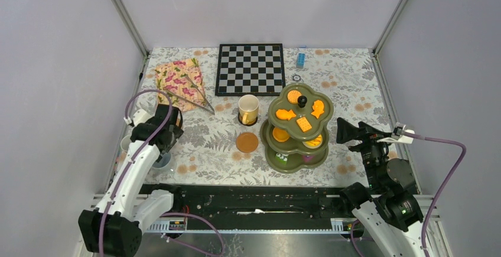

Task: Serve the afternoon tea

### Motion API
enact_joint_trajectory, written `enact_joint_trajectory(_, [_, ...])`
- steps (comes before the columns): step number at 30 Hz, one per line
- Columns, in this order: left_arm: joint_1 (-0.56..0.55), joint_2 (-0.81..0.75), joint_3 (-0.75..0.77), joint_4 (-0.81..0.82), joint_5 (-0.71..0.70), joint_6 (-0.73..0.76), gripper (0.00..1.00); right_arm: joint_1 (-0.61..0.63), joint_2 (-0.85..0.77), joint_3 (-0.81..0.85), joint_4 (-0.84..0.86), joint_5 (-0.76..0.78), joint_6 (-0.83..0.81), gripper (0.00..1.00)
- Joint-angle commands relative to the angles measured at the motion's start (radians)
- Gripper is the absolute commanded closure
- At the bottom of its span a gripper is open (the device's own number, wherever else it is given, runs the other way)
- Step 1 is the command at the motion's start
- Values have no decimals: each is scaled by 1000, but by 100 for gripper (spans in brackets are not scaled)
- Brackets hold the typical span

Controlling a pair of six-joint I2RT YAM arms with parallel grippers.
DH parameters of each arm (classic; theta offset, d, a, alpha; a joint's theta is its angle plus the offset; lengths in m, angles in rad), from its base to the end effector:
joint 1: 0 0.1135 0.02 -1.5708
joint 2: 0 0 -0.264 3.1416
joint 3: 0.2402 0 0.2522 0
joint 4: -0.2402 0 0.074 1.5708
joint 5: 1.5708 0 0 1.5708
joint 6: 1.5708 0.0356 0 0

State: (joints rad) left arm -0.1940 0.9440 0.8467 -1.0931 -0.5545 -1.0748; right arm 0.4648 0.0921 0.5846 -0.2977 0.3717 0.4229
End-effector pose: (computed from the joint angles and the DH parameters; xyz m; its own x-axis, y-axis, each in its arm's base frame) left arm 0.1542 -0.0112 0.2664 -0.4091 -0.6816 -0.6067 -0.8146 0.5724 -0.0939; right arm 0.0503 0.0107 0.3272 0.1171 0.4865 -0.8658 -0.1614 0.8695 0.4668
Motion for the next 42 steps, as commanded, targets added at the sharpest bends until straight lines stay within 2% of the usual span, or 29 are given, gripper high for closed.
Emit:
enact_joint_trajectory(1, [94, -7, -89, 99, 121, -16, 14, 5, -1, 31, 34, 0, -17, 2])
enact_joint_trajectory(4, [124, 9, -98, 122, 142, -31, 17, 5, 2, 39, 30, -1, -22, 2])
enact_joint_trajectory(10, [143, -29, -169, 170, 191, -90, 39, 5, -2, 40, 25, 6, -22, 2])
enact_joint_trajectory(14, [145, -32, -201, 174, 222, -105, 50, 5, -7, 33, 26, 0, -13, 2])
enact_joint_trajectory(19, [145, -55, -204, 170, 238, -98, 74, 5, -9, 33, 26, -1, -11, 2])
enact_joint_trajectory(23, [144, -58, -177, 169, 300, -54, 99, 5, -11, 29, 25, 0, -5, 2])
enact_joint_trajectory(26, [134, -55, -138, 167, 376, -21, 100, 5, -11, 23, 26, -2, 5, 2])
enact_joint_trajectory(29, [5, -34, -57, 180, 373, -5, 100, 5, -9, 15, 27, -1, 15, 2])
enact_joint_trajectory(32, [-250, 59, 81, 215, 330, 66, 100, 5, -6, 9, 39, -5, 23, 2])
enact_joint_trajectory(35, [-506, 195, 233, 196, 202, 134, 100, 5, 1, 11, 43, -5, 25, 2])
enact_joint_trajectory(38, [-632, 330, 355, 166, 154, 191, 100, 5, -1, 16, 41, -4, 23, 2])
enact_joint_trajectory(42, [-744, 463, 427, 217, 153, 258, 100, 5, -7, 18, 36, 1, 22, 2])
